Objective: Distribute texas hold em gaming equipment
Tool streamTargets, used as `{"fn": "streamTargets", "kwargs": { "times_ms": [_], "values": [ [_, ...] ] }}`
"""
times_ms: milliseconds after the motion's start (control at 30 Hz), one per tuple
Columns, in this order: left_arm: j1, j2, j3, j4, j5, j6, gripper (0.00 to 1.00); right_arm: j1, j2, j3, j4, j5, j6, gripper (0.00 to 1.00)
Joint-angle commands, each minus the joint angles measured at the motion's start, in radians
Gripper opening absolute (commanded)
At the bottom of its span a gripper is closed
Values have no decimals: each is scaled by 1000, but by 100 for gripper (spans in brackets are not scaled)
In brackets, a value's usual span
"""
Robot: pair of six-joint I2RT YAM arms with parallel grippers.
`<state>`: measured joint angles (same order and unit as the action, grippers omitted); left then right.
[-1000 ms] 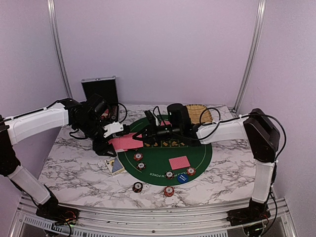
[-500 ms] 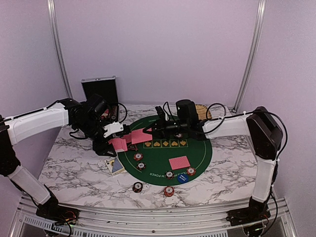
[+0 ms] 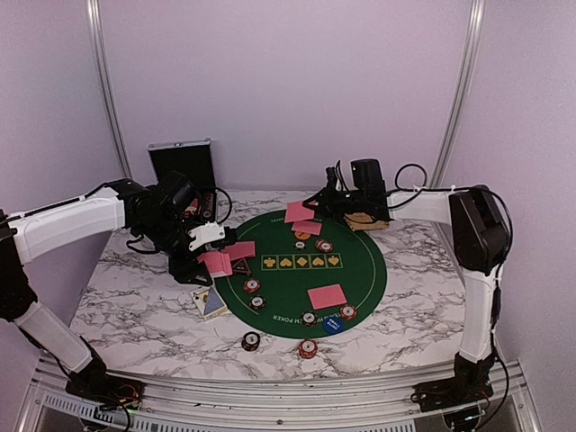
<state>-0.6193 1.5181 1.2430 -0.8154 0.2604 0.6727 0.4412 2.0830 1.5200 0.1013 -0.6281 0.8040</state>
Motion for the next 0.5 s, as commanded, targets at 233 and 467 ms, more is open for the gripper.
{"fn": "streamTargets", "kwargs": {
  "times_ms": [233,467],
  "values": [
    [0,-9,13,-7,16,8,1,-60,248,261,-161,132,-100,0],
    [0,-11,7,-8,17,15,0,-75,312,328,-166,149,-89,0]
  ]
}}
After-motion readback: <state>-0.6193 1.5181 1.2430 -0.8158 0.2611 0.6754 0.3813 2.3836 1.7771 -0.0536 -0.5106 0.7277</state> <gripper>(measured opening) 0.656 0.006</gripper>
